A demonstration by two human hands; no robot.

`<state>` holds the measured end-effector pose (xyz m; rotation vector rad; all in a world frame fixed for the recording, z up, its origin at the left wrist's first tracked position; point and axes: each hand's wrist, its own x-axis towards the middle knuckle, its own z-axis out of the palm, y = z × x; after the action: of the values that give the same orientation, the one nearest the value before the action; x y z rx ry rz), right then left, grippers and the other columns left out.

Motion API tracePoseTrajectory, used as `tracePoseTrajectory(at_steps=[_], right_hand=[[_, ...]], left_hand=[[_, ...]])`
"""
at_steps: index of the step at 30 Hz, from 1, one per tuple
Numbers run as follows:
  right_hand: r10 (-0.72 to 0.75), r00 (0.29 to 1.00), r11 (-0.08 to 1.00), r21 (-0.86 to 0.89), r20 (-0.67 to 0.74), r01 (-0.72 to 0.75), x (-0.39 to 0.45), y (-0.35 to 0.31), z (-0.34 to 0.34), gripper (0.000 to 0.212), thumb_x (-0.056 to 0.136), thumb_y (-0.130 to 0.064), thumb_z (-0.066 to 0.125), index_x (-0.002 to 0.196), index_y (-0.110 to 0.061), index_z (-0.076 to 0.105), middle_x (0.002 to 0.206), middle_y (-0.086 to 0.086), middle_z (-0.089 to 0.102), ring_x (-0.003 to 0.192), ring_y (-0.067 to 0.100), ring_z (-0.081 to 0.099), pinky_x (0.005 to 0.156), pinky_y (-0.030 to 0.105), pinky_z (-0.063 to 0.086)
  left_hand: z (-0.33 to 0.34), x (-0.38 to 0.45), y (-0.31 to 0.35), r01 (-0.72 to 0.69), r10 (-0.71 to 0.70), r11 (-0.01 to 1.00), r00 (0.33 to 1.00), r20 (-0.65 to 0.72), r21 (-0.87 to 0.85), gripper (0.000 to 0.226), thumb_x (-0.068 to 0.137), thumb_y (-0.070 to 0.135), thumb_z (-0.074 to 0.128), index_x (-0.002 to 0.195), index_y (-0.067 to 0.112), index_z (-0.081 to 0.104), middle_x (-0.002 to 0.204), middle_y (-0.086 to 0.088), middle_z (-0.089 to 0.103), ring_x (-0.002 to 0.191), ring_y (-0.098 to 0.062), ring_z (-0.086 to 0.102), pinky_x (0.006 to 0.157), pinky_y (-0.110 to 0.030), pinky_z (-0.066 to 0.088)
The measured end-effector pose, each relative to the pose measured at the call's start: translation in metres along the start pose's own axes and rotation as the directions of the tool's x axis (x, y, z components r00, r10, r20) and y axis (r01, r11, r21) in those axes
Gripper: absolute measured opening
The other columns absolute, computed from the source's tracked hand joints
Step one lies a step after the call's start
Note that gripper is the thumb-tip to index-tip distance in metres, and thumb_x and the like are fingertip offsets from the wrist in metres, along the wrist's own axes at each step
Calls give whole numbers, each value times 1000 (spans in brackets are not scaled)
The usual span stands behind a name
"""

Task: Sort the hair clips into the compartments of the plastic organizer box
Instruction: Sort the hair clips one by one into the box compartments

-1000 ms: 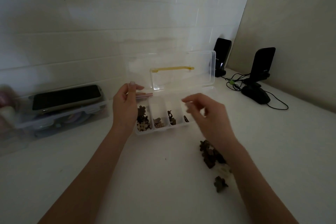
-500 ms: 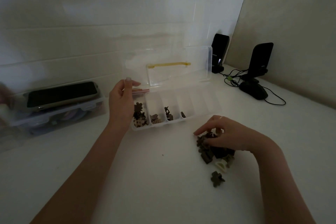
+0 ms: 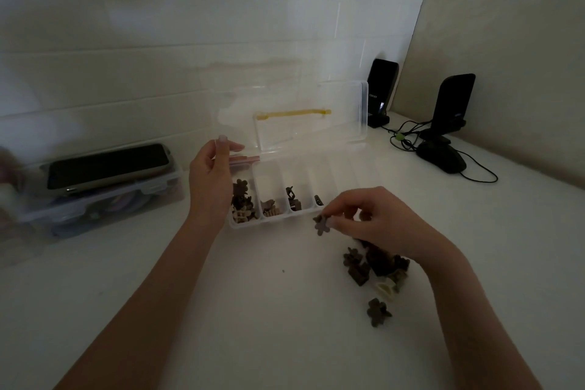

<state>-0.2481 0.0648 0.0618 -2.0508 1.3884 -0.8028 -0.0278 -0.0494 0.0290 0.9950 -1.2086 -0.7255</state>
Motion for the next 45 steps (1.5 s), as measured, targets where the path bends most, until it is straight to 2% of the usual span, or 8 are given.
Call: tracePoseTrajectory(at_steps=[9, 15, 19, 24, 29, 34, 39, 45], right_hand=[[-257, 921, 964, -147, -294, 223, 55, -51, 36, 11, 78, -24, 74, 89, -23, 72, 82, -8, 62, 75, 5, 50, 64, 12, 40], [-259, 931, 932, -318, -258, 171, 83, -47, 58, 11, 78, -27, 72, 87, -22, 68, 85, -8, 56, 81, 6, 43, 69, 29, 45], [-196, 947, 968, -207, -253, 145, 77, -36, 58, 14, 77, -27, 74, 89, -24, 67, 83, -8, 58, 72, 4, 43, 67, 25, 43], [-88, 936, 996, -57, -342, 73, 41, -18, 19, 6, 78, -19, 74, 79, -22, 68, 69, -10, 63, 58, 3, 50, 57, 12, 40], [-12, 991, 976, -216, -137, -18, -10, 3, -14, 10, 78, -22, 73, 81, -31, 69, 74, -15, 67, 67, 3, 56, 59, 7, 40], [144, 988, 901, -421, 57, -106, -33, 16, -12, 29, 78, -39, 70, 106, -42, 64, 101, -32, 57, 99, -7, 47, 86, 10, 36], [157, 986, 814, -573, 63, -93, -36, 16, -7, 31, 89, -34, 59, 119, -39, 60, 119, -25, 58, 109, 4, 42, 95, 27, 38], [103, 995, 846, -526, 6, -84, -37, 16, 5, 22, 83, -39, 65, 104, -37, 63, 105, -25, 60, 105, 2, 40, 90, 23, 33]], left_hand=[[-1, -2, 2, -8, 9, 1000, 1000, 23, -20, 35, 102, 32, 36, 79, 24, 61, 84, 5, 65, 75, -5, 63, 73, -20, 47], [-2, -3, 4, 61, -58, 989, 998, 28, -136, 35, 102, 27, 37, 82, 12, 60, 85, -3, 65, 70, -3, 64, 65, -15, 47], [0, -5, 5, 46, -47, 991, 999, 2, -122, 35, 102, 25, 37, 85, 6, 61, 82, 3, 63, 68, 4, 61, 64, -9, 45], [0, -4, 5, 57, -57, 988, 998, 6, -142, 36, 102, 27, 37, 76, 17, 60, 86, -1, 65, 76, -10, 64, 66, -13, 48], [2, -6, 7, 34, -34, 991, 999, 0, -133, 34, 102, 23, 37, 77, 17, 59, 86, 3, 64, 69, 0, 63, 61, -9, 47], [4, -5, 4, 37, -35, 992, 999, 18, -120, 34, 102, 26, 38, 77, 20, 60, 88, 2, 64, 78, -9, 65, 67, -14, 50], [4, -7, 7, 29, -28, 995, 999, 15, -97, 34, 102, 27, 37, 78, 20, 60, 87, 3, 64, 75, -8, 63, 65, -13, 50], [3, -6, 4, 44, -41, 993, 999, 35, -112, 34, 102, 29, 38, 77, 22, 61, 90, -1, 66, 86, -25, 65, 79, -33, 53]])
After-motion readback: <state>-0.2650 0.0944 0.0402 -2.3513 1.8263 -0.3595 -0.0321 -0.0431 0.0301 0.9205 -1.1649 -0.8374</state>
